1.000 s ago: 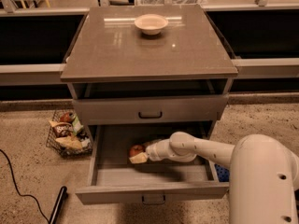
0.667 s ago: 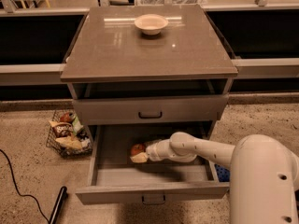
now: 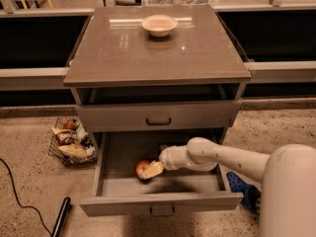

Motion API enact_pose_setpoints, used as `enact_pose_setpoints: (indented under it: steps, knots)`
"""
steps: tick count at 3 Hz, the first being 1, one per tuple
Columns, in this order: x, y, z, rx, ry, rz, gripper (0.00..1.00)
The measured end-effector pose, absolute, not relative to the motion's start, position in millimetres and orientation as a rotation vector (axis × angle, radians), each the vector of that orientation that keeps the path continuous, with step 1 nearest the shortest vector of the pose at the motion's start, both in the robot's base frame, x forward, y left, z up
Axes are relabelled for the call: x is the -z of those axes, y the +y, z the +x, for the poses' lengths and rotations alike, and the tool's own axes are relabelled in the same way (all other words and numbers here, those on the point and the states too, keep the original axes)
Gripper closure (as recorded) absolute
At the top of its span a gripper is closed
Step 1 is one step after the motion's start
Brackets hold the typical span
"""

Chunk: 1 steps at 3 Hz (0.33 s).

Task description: Place apple into middle drawer

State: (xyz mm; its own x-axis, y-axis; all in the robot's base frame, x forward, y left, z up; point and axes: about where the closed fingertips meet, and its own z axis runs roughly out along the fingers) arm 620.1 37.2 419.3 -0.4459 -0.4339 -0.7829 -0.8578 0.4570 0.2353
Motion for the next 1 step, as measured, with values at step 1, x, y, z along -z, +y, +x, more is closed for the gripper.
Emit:
enact_pose_setpoints:
  steps: [1]
  knots:
    - [-464.8,21.7,594.8,-0.851,2.005,-1.086,0.00]
